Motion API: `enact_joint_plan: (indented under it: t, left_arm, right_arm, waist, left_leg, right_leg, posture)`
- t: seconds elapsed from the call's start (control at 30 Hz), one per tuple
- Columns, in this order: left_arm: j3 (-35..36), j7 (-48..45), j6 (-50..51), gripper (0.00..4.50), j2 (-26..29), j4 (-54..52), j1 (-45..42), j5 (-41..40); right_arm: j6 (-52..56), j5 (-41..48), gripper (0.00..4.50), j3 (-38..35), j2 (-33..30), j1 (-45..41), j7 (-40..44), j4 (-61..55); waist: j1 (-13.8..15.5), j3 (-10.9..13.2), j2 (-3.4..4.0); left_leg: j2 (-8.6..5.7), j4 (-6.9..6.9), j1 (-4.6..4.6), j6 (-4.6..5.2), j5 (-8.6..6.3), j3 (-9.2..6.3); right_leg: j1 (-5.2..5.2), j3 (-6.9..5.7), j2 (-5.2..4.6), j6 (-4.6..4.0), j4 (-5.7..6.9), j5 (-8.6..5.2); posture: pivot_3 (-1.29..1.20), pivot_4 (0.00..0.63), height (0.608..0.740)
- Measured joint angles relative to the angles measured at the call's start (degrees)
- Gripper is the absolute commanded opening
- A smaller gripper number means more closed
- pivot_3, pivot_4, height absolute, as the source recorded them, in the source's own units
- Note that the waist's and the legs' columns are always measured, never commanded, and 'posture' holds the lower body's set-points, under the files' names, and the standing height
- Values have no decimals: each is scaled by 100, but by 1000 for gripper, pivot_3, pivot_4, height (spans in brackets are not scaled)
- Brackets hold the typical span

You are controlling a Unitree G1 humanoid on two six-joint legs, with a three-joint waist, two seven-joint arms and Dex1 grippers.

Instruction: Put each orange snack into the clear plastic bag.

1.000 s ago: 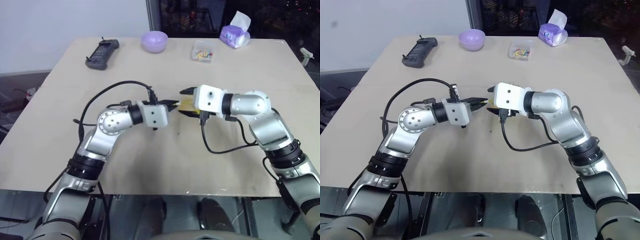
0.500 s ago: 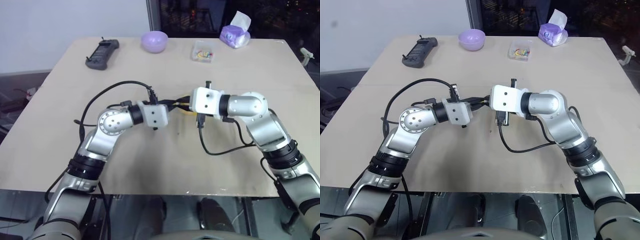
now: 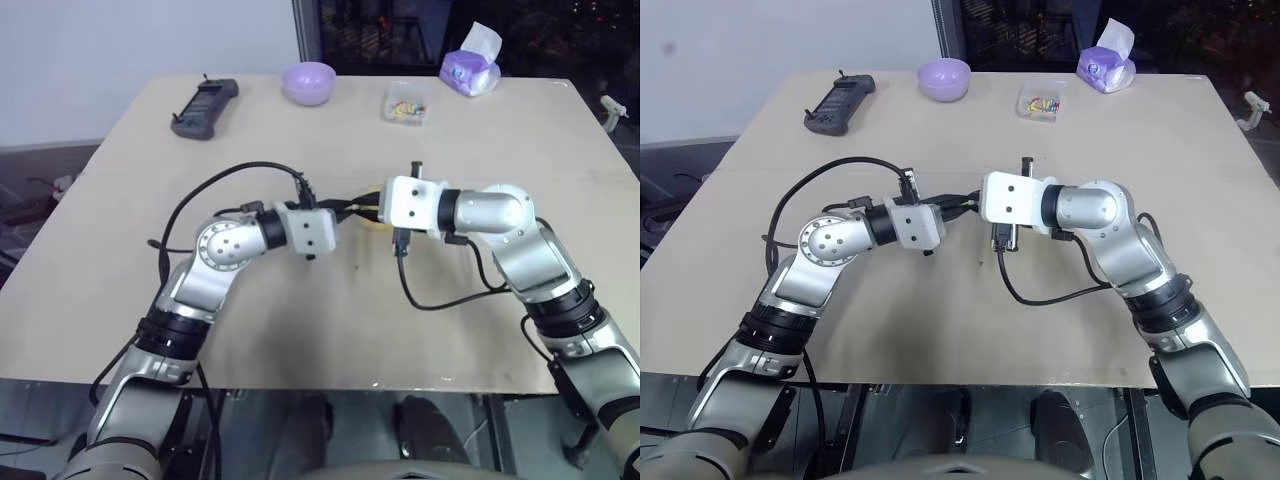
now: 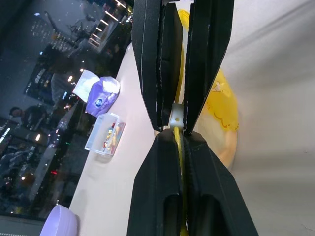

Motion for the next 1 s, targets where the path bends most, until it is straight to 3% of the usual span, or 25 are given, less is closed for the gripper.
enact_joint_plan:
  t: [0.43, 1.0]
  left_arm:
    - [4, 299, -406, 0, 320, 584, -194, 491]
    - [-1, 93, -341, 0, 53, 314, -199, 76]
  right_arm:
    - [-91, -161, 400, -138, -531, 0, -166, 450]
    - [-101, 48, 400, -108, -98, 0, -121, 127]
  waist:
    - [1, 0, 0]
    - [-3, 0, 0]
  left_leg:
    - [0, 0, 0, 0, 0, 1]
    - [0, 0, 0, 0, 0, 1]
  right_leg:
    - [0, 0, 0, 0, -1, 0]
    - [0, 0, 0, 0, -1, 0]
  posture:
    - [0, 150, 740]
    - [0, 150, 740]
